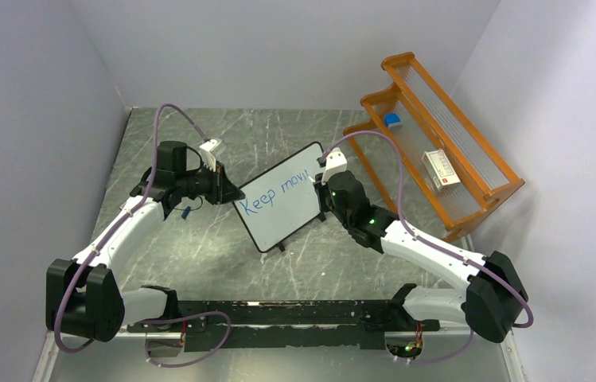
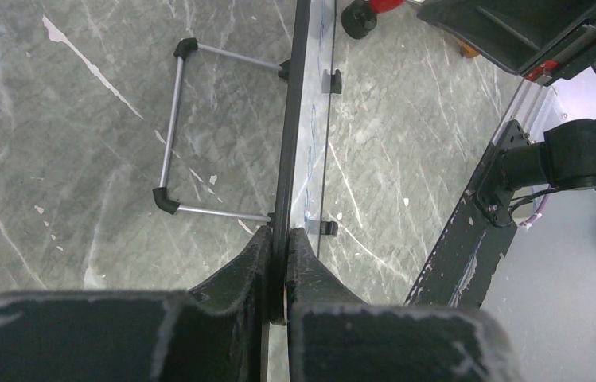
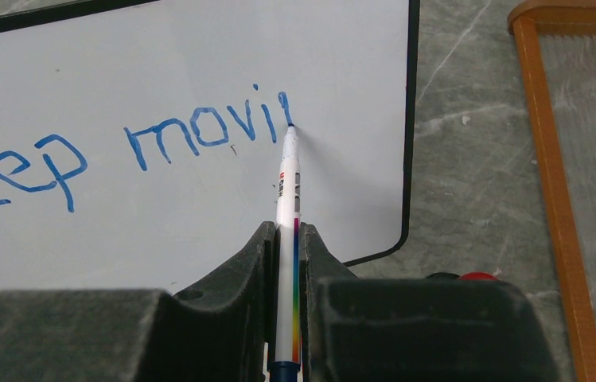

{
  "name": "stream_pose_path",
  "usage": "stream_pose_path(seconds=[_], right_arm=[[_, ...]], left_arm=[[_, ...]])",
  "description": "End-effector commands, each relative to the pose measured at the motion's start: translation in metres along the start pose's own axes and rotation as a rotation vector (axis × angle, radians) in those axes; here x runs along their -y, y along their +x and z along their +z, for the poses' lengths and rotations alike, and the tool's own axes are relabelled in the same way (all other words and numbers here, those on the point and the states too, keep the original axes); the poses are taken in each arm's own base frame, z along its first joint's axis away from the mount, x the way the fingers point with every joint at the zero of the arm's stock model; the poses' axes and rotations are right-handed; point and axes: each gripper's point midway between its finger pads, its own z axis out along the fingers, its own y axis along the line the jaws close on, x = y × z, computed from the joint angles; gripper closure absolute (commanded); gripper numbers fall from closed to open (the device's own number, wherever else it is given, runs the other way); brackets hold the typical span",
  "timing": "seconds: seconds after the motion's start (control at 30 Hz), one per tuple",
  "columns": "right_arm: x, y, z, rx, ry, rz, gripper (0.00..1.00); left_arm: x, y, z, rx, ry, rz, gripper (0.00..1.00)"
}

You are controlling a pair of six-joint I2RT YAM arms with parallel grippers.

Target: Write a sentence on the whiteboard

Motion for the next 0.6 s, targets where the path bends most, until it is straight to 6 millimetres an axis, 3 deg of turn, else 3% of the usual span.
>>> stream_pose_path(seconds=[0.0,0.57], right_arm=[[-0.0026,-0.0258,0.0020,0.069,-0.011,0.020,1.00],[0.0046,-0.0350,0.0086,0.088,0.025,0.023,1.00]], left_arm=[[-0.0247,0.0288,0.0036,-0.095,-0.113,-0.018,0.95],[-0.0248,0.0289,0.0037,-0.095,-0.113,-0.019,0.95]])
